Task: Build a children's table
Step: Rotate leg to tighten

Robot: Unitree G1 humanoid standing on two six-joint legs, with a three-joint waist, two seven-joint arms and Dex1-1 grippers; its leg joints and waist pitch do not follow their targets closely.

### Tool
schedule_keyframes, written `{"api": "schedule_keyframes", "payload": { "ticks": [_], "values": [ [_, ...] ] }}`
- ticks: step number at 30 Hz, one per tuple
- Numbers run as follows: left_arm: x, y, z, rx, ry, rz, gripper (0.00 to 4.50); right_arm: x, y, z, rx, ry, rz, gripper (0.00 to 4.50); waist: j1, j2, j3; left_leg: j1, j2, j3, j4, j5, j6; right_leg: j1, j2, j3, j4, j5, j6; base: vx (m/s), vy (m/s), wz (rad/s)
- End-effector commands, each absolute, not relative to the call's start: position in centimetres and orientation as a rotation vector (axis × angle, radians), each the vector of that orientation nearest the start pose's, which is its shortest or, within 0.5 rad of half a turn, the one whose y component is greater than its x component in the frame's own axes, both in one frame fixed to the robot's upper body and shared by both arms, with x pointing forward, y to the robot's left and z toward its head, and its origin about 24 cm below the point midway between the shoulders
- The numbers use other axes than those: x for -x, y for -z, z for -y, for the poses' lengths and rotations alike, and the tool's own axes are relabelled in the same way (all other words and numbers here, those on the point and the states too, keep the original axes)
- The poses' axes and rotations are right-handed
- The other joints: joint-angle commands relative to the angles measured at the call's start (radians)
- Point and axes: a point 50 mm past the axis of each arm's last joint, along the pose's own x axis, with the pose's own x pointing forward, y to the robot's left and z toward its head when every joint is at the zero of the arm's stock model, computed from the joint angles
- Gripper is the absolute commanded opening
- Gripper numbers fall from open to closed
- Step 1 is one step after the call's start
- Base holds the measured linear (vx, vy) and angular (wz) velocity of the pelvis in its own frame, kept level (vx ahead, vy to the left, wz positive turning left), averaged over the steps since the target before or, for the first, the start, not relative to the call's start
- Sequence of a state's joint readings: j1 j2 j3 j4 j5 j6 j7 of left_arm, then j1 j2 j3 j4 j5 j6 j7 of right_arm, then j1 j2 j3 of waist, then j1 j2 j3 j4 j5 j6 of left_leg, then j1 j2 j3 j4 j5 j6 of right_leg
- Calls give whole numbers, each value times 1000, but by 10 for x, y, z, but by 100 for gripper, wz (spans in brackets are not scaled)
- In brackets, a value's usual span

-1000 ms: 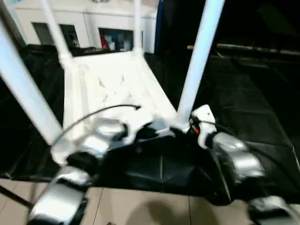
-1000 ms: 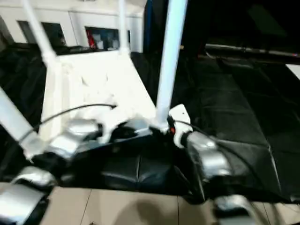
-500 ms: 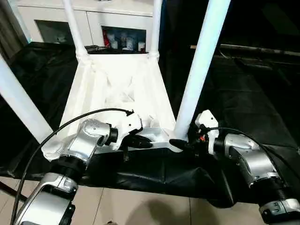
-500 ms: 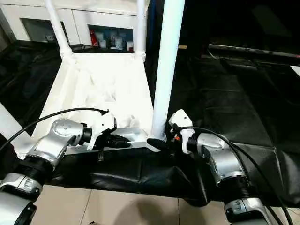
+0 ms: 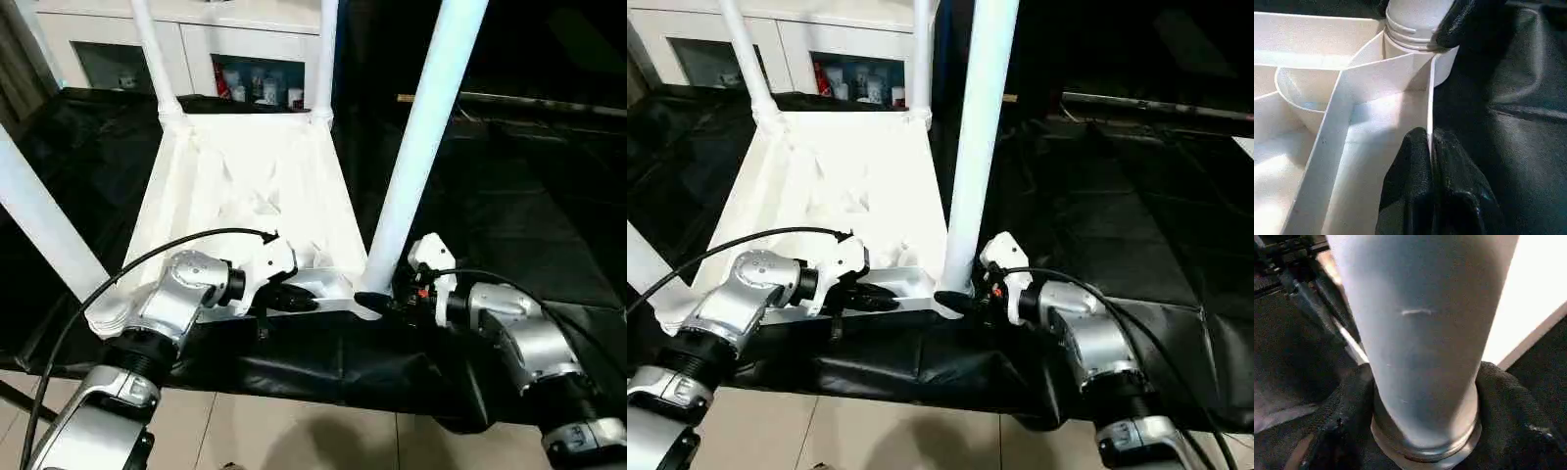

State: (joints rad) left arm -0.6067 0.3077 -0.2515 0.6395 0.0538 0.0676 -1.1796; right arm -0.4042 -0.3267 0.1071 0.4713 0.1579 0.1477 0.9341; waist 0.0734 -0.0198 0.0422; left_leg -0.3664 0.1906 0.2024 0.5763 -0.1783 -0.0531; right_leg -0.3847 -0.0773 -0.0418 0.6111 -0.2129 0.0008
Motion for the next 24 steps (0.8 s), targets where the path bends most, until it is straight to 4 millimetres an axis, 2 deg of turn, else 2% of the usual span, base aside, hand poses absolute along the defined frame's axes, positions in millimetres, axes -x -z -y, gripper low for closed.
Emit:
{"api": "schedule_keyframes", "payload": {
  "ticks": [1, 3, 4, 6, 7, 10, 11, 13, 16, 20, 22, 24],
  "values": [
    [-320, -36, -107, -324, 1255, -425, 0, -307, -25, 157, 76, -823, -356, 270, -3, -20, -48, 16, 45, -19, -63, -192, 49, 31, -70, 40, -78, -184, -227, 0, 0, 0],
    [-323, -35, -102, -334, 1220, -420, 0, -308, -20, 154, 65, -769, -367, 269, -4, -19, -47, 16, 45, -20, -63, -200, 43, 30, -72, 41, -80, -207, -222, 0, 0, 0],
    [-329, -34, -91, -337, 1155, -415, 0, -311, -15, 148, 52, -667, -377, 269, -10, -18, -43, 18, 45, -22, -69, -237, 14, 25, -71, 42, -90, -287, -196, 0, 0, 0],
    [-334, -34, -81, -344, 1102, -411, 0, -315, -12, 142, 43, -574, -383, 269, -11, -20, -44, 22, 44, -24, -69, -255, 4, 24, -72, 41, -93, -326, -182, 0, 0, 0],
    [-336, -34, -76, -349, 1073, -412, 0, -317, -10, 139, 47, -523, -385, 269, -13, -17, -45, 21, 44, -25, -70, -253, -2, 22, -73, 42, -95, -337, -174, 0, 0, 0],
    [-342, -35, -58, -371, 984, -402, 0, -323, -8, 126, 47, -395, -392, 269, -13, -18, -46, 21, 43, -26, -71, -254, -2, 20, -72, 43, -96, -322, -167, 0, 0, 0],
    [-342, -35, -58, -371, 984, -402, 0, -323, -8, 126, 47, -395, -392, 269, -14, -15, -47, 21, 43, -25, -71, -246, -1, 21, -70, 43, -95, -298, -168, 0, 0, 0],
    [-341, -35, -49, -385, 982, -398, 0, -326, -10, 114, 51, -372, -375, 269, -11, -16, -49, 18, 42, -24, -69, -224, 10, 23, -71, 44, -91, -245, -176, 0, 0, 0],
    [-340, -34, -45, -388, 1002, -390, 0, -328, -14, 106, 21, -374, -344, 269, -9, -17, -52, 13, 41, -23, -66, -185, 33, 31, -71, 42, -83, -170, -188, 0, 0, 0],
    [-340, -33, -50, -394, 1017, -387, 0, -331, -22, 106, -35, -389, -291, 269, -9, -19, -50, 13, 41, -22, -66, -189, 48, 30, -71, 41, -84, -173, -191, 0, 0, 0],
    [-340, -33, -54, -393, 1020, -378, 0, -332, -28, 110, -68, -411, -260, 338, -8, -18, -49, 14, 41, -23, -67, -212, 43, 30, -74, 42, -90, -226, -182, 0, 0, 0],
    [-341, -32, -61, -394, 1024, -375, 0, -333, -34, 119, -75, -441, -231, 338, -8, -18, -49, 13, 43, -24, -68, -212, 43, 30, -73, 41, -89, -229, -179, 0, 0, 0]
  ]
}}
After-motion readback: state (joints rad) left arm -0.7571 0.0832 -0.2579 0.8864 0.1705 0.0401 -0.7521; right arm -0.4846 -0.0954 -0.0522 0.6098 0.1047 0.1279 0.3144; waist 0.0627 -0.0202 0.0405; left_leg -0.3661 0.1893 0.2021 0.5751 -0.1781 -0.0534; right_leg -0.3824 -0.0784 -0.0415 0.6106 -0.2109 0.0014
